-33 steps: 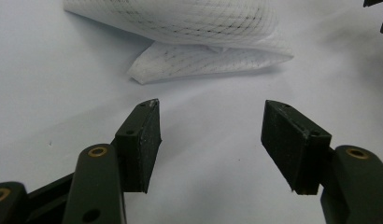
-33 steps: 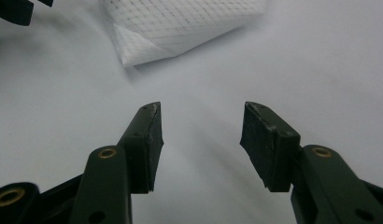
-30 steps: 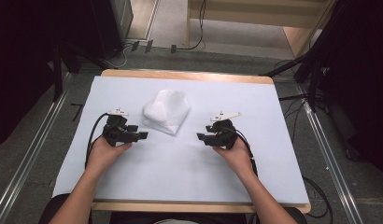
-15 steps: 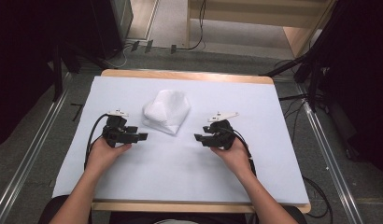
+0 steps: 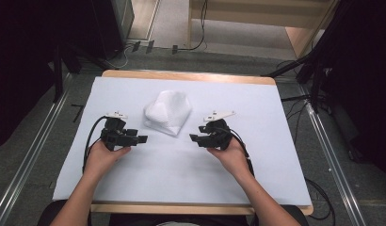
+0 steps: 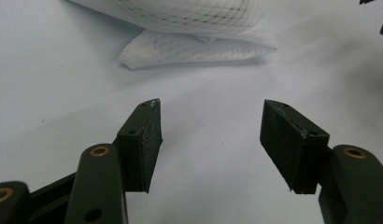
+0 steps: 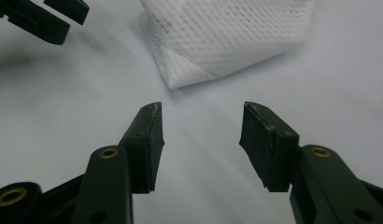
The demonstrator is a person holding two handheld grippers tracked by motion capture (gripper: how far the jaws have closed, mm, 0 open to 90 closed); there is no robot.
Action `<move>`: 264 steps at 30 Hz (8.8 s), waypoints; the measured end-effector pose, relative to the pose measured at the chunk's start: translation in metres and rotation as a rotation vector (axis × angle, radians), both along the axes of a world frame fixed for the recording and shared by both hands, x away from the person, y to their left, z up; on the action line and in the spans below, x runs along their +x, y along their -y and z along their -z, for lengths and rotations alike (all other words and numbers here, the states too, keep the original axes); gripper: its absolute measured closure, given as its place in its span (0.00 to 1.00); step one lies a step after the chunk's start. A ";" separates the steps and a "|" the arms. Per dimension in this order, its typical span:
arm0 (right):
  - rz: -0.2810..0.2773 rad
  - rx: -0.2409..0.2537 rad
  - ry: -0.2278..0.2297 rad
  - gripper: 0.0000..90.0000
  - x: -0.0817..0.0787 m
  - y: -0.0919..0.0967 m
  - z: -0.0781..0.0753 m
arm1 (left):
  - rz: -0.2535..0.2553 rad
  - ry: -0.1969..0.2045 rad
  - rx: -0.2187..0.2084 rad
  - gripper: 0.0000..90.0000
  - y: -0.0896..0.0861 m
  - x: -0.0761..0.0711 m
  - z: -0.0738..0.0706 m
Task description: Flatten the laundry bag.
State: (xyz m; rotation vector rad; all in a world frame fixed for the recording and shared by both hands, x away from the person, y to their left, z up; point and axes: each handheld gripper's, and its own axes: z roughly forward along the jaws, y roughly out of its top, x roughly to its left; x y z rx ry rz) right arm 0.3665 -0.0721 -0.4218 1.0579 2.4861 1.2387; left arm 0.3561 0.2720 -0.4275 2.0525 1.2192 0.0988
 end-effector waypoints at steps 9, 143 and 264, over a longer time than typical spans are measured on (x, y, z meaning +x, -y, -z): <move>-0.039 -0.007 0.010 0.56 0.010 -0.023 -0.008 | -0.014 -0.004 -0.002 0.46 -0.004 -0.006 -0.001; 0.035 0.089 -0.059 0.94 0.049 0.000 -0.005 | 0.022 0.002 0.063 1.00 0.044 0.024 0.030; 0.210 0.017 -0.157 0.54 0.102 0.102 0.032 | 0.056 -0.018 -0.045 0.75 0.046 0.023 0.012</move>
